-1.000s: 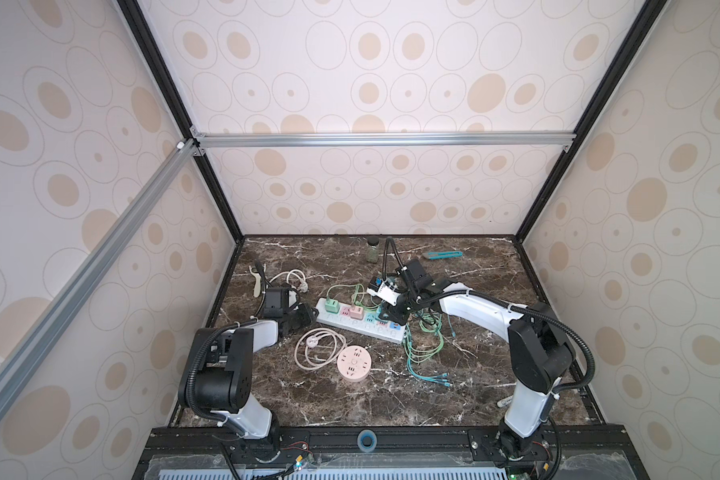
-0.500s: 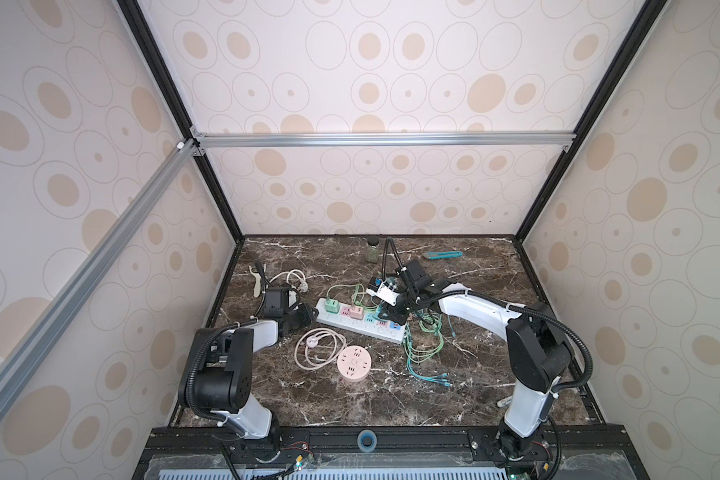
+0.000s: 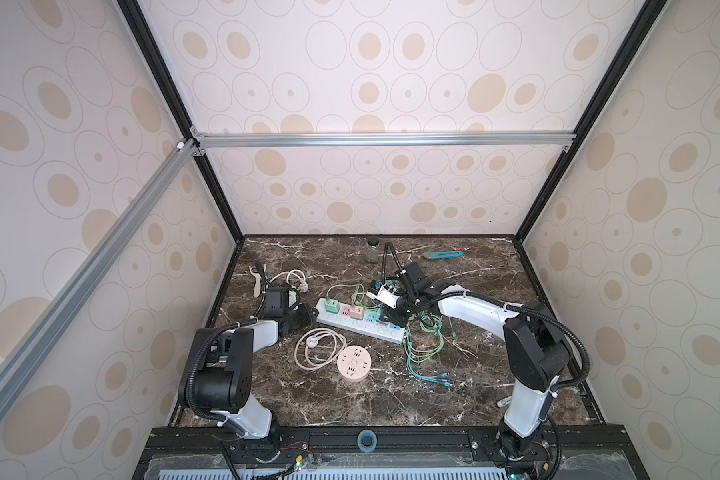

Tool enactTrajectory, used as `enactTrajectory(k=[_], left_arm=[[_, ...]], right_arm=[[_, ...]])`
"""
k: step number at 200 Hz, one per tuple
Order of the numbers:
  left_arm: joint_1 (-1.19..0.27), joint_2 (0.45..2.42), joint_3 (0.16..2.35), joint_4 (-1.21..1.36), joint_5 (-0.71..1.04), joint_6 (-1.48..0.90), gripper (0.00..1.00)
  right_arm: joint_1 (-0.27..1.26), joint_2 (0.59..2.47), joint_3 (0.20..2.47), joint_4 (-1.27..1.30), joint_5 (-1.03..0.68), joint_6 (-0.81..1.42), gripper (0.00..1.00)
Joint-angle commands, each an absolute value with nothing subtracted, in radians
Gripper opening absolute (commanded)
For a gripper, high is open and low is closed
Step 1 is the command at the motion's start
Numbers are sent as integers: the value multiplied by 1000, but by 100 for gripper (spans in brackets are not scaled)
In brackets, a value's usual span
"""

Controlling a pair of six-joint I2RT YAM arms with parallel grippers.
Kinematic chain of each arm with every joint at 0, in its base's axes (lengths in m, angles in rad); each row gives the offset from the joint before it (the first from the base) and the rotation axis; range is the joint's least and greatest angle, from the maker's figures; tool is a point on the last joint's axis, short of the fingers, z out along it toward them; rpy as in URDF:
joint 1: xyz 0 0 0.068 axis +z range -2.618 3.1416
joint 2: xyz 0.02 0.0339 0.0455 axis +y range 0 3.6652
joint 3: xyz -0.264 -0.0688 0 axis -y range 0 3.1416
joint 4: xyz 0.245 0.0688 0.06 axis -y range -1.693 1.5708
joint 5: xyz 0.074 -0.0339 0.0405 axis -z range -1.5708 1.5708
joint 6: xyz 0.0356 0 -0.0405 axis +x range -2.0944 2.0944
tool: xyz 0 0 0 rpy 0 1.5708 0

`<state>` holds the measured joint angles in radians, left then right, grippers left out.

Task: Insert the plug
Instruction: 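Press the teal charger down into the power strip socket with the right gripper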

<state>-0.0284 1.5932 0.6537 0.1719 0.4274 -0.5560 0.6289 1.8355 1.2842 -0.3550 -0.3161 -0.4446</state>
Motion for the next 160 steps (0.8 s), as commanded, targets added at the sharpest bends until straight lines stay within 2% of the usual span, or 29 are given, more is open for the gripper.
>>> enactTrajectory(k=[1, 160], left_arm=[[-29, 1600, 684, 171, 430, -536, 44], [-29, 1598, 685, 172, 436, -541, 44]], right_arm=[[638, 1860, 1266, -367, -309, -474, 3], [640, 1926, 1304, -523, -162, -554, 3]])
